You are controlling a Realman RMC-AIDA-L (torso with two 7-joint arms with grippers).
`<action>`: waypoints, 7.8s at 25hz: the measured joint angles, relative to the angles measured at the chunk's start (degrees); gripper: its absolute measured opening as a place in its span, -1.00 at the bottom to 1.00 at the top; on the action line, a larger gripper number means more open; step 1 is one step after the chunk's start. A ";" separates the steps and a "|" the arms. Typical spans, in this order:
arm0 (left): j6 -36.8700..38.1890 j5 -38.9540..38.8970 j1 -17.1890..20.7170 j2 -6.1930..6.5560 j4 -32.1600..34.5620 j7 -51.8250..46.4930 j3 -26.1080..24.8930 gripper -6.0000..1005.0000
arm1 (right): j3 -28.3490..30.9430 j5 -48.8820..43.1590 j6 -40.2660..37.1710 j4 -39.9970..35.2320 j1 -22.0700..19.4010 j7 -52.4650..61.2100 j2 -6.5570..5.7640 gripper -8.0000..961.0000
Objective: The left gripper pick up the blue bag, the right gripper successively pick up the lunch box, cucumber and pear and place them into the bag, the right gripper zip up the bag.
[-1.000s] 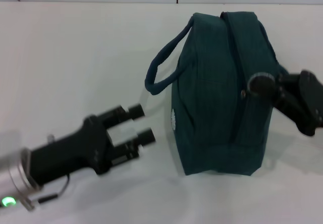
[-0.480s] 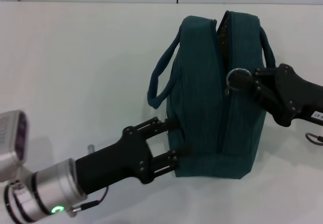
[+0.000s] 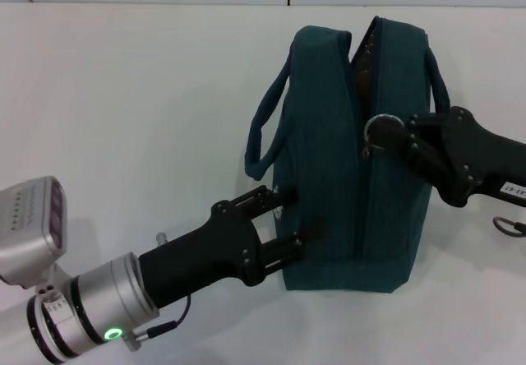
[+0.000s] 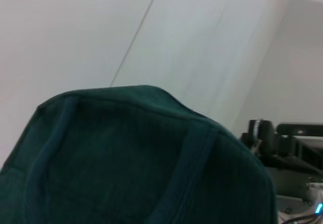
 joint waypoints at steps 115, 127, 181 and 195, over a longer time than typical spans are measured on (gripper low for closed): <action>0.91 -8.08 -1.50 0.20 10.79 1.53 4.97 -0.82 | -1.07 8.86 -0.33 0.08 -4.33 0.81 -0.44 -0.91; 1.20 -7.54 -1.46 1.07 11.87 1.57 8.85 -0.88 | 1.00 12.61 -0.43 -0.32 -6.27 0.82 -1.07 -0.91; 3.02 -7.63 -1.49 1.14 16.04 -1.56 5.51 -0.32 | 5.93 12.77 0.10 2.31 -13.71 1.15 -1.58 -0.89; 0.44 -6.68 -4.54 1.21 17.49 -5.32 7.96 -0.33 | 5.87 12.55 0.09 2.64 -13.84 0.88 -1.58 -0.89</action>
